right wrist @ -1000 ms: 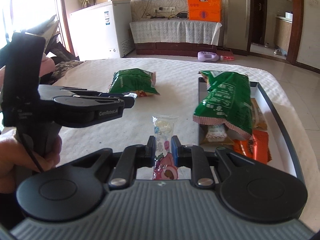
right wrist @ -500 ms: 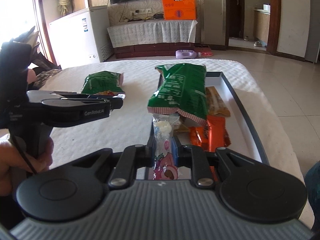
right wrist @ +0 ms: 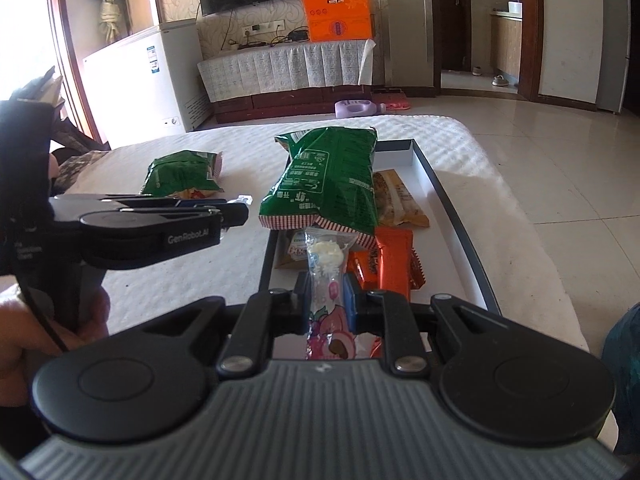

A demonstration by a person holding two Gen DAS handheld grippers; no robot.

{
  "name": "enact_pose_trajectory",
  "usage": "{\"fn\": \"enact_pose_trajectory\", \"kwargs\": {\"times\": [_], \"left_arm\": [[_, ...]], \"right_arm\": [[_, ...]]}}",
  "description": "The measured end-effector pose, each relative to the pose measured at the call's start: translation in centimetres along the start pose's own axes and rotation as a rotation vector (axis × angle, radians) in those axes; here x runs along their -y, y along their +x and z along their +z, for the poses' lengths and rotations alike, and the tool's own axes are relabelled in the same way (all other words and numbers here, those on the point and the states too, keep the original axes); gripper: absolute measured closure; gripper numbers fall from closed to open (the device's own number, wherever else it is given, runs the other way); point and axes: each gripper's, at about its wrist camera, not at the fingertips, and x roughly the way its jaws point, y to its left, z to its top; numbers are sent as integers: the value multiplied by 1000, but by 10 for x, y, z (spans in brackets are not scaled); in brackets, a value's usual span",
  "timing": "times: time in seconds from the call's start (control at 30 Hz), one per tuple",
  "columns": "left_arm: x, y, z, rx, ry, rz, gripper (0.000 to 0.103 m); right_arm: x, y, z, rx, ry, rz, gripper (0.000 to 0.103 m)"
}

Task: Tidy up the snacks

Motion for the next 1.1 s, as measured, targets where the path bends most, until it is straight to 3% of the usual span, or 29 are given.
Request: {"fn": "enact_pose_trajectory", "kwargs": {"times": [0.57,0.93,0.97,1.07,1.1], "left_arm": [[41,30,5,-1,6,-109,86],[54,58,0,-45,22,-105,85],[54,58,1,-44,22,-105,79],[52,56,0,-36,21,-94,45],[51,54,1,-29,21,-91,39]], "right_arm": [[27,4,-1,-12,54,-36,83],[33,10,-3,-30,65,-55,83],[33,10,-3,-30,65,-55,83],[32,11,-3,-30,64,-54,83],[32,11,-4,-30,64,-54,83]]}}
